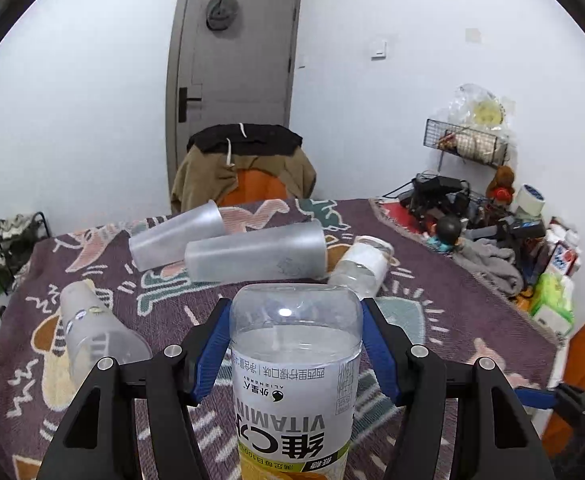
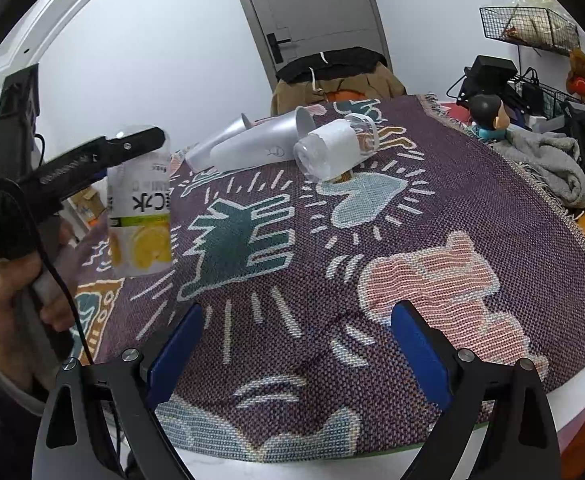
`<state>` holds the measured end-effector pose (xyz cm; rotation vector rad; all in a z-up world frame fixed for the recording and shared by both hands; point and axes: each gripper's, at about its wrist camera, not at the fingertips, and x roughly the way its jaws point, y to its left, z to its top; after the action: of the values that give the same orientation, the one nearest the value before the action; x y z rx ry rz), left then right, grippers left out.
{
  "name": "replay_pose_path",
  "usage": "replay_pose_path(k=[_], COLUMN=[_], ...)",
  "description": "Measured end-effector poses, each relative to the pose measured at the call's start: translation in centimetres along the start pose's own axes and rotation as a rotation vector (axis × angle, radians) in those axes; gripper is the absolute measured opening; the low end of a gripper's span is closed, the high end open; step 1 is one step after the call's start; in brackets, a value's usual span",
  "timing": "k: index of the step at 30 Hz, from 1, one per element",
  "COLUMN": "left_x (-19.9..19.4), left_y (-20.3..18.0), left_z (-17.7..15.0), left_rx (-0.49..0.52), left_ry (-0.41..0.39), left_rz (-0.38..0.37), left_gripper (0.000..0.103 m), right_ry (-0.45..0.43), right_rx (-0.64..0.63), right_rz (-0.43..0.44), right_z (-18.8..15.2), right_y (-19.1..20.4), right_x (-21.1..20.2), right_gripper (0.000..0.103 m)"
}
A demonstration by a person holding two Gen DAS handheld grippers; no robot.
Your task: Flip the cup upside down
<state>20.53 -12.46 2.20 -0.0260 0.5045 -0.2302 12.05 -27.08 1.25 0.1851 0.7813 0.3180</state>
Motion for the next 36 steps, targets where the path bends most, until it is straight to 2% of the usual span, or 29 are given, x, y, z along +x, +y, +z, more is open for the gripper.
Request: replay_pose_path(k=[7,12,16,19,24,29,36], left_x=[1.6,2.7,1.9,1.5,0.3,-0.8,1.4], left_y=[-0.4,-0.1,-0.4,-0.3,0.4,1.4,2.1], left_z=[-0.5,-1.3,-1.8,-2.1,-3.3,-3.8,-1.3], left_rx=[0.039,0.027,0.054,0.037,-0.006,-0.043,-0.056], left_ry=[-0.051,-0.01,-0.027,0.02,0.053,0.05,0.152], left_rz=[0.022,0.03,0.031,0.018,-0.002,-0.003,-0.014], left_gripper=[0.065,0.065,0.066,0.074,0.074,0.074,0.074], right_ry=[0.011,0.018,0.021,0.022,0.024,0.029,0.03], right_rx=[0.015,0.024,0.018,0.014,0.002,-0.018,-0.036], right_rz=[-0.01,-0.01,-0.007,-0.001,0.007,0.025,0.034], right_z=[0.1,0.0,-0.1,-0.1,-0.2,-0.2,-0.2], right_y=[-0.7,-0.9,-0.7,-0.5,0.2,1.3,1.9], right_x=[0.6,0.8,0.9,0.9,1.0,1.0,1.1], right_gripper=[0.095,0.095,0.095,0.095,0.095,0.095,0.095])
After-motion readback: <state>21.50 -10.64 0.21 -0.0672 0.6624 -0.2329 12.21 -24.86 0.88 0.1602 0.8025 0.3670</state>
